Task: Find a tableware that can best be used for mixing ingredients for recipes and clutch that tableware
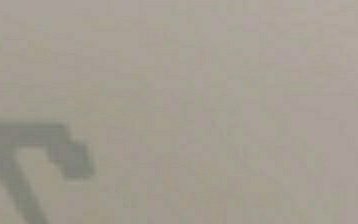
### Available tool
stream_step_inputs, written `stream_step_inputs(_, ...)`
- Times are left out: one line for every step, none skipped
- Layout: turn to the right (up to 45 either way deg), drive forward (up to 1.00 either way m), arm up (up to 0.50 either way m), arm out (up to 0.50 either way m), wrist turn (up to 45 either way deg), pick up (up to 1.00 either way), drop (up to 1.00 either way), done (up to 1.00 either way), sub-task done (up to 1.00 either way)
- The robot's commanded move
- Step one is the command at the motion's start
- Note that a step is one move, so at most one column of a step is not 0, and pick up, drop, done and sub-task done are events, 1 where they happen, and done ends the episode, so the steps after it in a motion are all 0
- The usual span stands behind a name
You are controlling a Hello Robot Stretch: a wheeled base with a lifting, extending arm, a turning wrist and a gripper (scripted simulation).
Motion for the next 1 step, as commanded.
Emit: stream_step_inputs(-45.0,0.00,0.00,0.00,0.0,0.00,0.00,0.00,0.00)
